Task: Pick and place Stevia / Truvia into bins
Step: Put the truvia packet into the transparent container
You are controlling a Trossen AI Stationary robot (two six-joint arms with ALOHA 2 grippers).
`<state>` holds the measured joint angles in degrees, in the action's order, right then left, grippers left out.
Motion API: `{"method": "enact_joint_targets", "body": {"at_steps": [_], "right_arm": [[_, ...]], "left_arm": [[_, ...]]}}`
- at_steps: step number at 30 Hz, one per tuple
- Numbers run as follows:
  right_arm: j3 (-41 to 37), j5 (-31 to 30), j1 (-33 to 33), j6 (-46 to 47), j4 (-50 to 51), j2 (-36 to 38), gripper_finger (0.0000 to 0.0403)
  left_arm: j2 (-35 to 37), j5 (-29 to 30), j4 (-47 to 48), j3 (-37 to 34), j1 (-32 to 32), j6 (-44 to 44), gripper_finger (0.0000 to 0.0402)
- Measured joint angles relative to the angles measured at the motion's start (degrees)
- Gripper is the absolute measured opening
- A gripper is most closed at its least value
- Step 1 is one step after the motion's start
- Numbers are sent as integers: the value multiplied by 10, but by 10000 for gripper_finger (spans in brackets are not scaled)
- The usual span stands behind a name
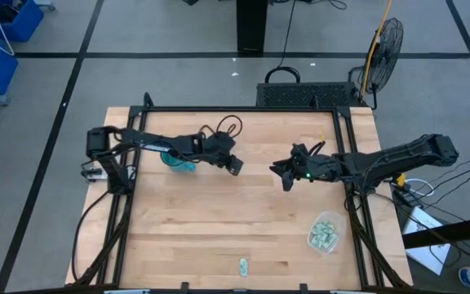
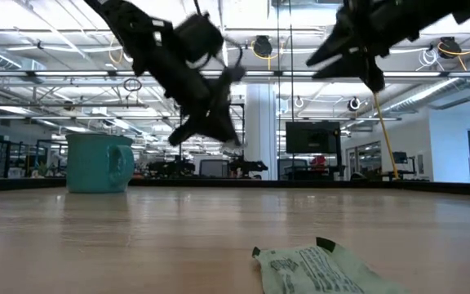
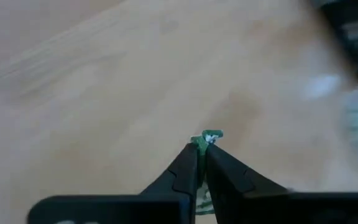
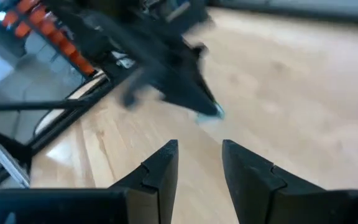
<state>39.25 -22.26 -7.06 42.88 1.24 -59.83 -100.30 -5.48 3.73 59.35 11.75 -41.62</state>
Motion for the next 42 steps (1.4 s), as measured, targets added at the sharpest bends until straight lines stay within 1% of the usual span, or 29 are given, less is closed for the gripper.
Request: {"method": "enact_joint_targets", "body": {"at_steps": [2, 3, 5, 8, 10, 12, 15, 17, 19, 23, 26, 31, 37, 42], "right_arm": [[-29, 1, 3, 74, -19, 0, 119], [-49, 1, 6, 116, -48, 0, 119], [-94, 0, 12, 198, -142, -4, 119], [-152, -2, 25, 306, -329, -41, 119], [-168, -3, 29, 343, -420, -88, 119], [-167, 10, 30, 363, -492, -139, 119], [-142, 45, 30, 373, -601, -214, 119], [-126, 49, 31, 369, -654, -248, 119], [-108, 62, 36, 360, -674, -274, 119], [-100, 77, 48, 359, -668, -285, 119], [-100, 80, 57, 347, -671, -285, 119], [-101, 96, 59, 327, -695, -285, 119], [-100, 120, 51, 329, -692, -284, 118], [-100, 120, 40, 325, -707, -284, 118]], "left_arm": [[23, -5, -27, 0, -10, -6, 42], [33, -5, -45, 0, -15, -6, 43], [51, -3, -79, 0, -24, -7, 41], [70, -3, -141, 1, -35, -9, 30], [81, -3, -172, 1, -41, -9, 21], [86, -1, -205, 1, -43, -11, 13], [85, -1, -217, 1, -44, -20, 10], [84, -1, -214, 1, -44, -31, 17], [85, 0, -200, 1, -45, -38, 30], [84, 4, -184, 1, -55, -38, 45], [85, 8, -185, 1, -62, -38, 47], [87, 35, -187, 2, -70, -38, 48], [85, 38, -184, 2, -70, -39, 48], [84, 38, -183, 1, -71, -39, 49]]}}
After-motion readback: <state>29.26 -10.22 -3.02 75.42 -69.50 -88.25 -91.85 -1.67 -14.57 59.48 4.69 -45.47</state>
